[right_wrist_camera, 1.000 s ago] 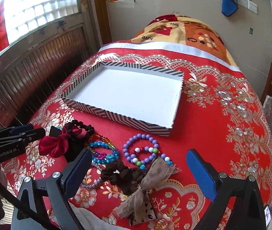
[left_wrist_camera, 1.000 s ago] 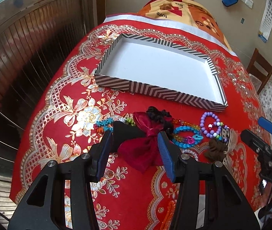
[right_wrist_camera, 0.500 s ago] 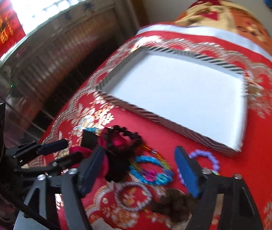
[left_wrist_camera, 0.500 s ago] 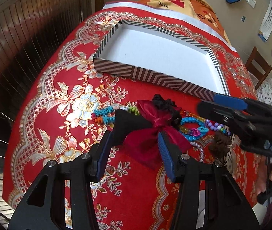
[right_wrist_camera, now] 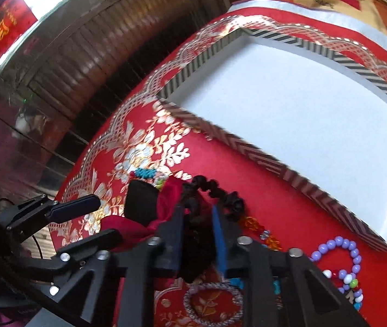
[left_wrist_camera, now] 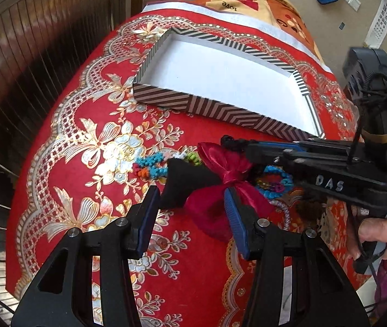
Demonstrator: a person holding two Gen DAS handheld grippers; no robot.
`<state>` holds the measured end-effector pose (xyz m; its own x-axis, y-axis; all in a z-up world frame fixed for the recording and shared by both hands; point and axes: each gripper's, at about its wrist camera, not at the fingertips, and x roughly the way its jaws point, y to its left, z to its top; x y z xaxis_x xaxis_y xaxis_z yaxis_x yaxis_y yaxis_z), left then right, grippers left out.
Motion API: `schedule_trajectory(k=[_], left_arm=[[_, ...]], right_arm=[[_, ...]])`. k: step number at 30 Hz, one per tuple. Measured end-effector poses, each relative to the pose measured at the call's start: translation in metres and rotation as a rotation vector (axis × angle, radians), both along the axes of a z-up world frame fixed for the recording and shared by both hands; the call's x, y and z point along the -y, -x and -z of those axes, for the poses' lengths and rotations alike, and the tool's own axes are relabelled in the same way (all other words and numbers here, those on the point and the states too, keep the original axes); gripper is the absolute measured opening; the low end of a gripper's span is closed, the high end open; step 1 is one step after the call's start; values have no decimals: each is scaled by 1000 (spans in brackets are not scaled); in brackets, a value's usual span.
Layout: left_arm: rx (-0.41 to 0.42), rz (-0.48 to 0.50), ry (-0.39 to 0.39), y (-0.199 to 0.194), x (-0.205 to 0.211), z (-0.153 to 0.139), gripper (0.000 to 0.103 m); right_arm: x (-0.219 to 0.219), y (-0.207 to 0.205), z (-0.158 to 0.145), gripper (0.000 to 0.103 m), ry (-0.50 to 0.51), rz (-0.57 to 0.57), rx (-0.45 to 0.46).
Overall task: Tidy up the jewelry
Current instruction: 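Grasp the red satin bow with the left tool while the right tool grasps a black scrunchie, then carry the red bow and black scrunchie into the tray while both tools open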
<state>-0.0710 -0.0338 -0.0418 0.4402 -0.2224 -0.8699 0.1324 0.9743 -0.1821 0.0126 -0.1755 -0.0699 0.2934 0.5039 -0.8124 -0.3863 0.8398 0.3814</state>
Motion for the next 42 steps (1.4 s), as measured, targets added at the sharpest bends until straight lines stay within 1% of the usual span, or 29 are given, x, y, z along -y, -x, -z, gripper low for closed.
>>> schedule_trajectory(k=[4,10,15,16,17,18,19,20,21,23,28,31,34,37,42], left_arm=[[12,33,10,-4,8,-4,49],[7,87,23,-14,29,-5,52],[-10,117,-6,-20,44,6,51],[-19,126,-2,-22,46,10,45],[-30,131,2,-23,47,14,37],[-45,132,1,-25,47,17,19],[-59,129,-3,-26,47,21,14],[-65,123,5,-26,45,22,13],[-62,120,18,-26,43,21,11],[-47,114,35,-22,37,14,10],[20,113,43,-15,31,-15,10],[53,105,42,-18,29,-30,10],[91,95,29,-27,28,-44,10],[112,87,17,-37,26,-52,10],[147,84,-23,-62,26,-60,10]], right_arm=[[25,5,-8,8,-29,64,13],[57,21,-18,8,-56,153,30],[80,34,-29,8,-100,224,46],[83,36,-30,8,-104,232,48],[85,38,-31,8,-106,239,49],[87,41,-31,8,-108,246,50],[88,42,-32,8,-109,250,52],[89,44,-32,8,-110,253,53],[91,46,-33,8,-113,257,55],[92,48,-35,8,-121,264,60],[102,53,-47,8,-150,280,91],[107,50,-57,8,-177,296,110],[112,46,-65,8,-182,312,132],[118,41,-71,8,-186,330,151],[125,25,-78,8,-148,356,181]])
